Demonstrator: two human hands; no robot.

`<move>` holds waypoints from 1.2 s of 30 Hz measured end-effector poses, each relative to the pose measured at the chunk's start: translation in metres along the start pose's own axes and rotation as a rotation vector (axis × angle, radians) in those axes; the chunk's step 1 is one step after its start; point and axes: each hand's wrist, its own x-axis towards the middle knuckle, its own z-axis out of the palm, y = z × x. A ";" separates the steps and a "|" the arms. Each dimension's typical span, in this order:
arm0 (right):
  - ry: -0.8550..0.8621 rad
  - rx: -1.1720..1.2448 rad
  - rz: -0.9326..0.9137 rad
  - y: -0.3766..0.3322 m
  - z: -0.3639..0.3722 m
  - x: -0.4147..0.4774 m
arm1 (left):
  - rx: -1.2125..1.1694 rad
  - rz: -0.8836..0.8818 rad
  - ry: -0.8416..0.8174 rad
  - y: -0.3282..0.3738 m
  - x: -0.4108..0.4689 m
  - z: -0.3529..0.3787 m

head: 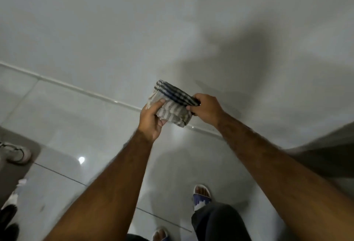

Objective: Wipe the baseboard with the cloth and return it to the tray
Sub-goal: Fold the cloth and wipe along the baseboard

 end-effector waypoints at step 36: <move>0.819 -1.409 -1.311 0.317 0.179 0.267 | 0.041 0.097 0.521 -0.435 0.411 -0.137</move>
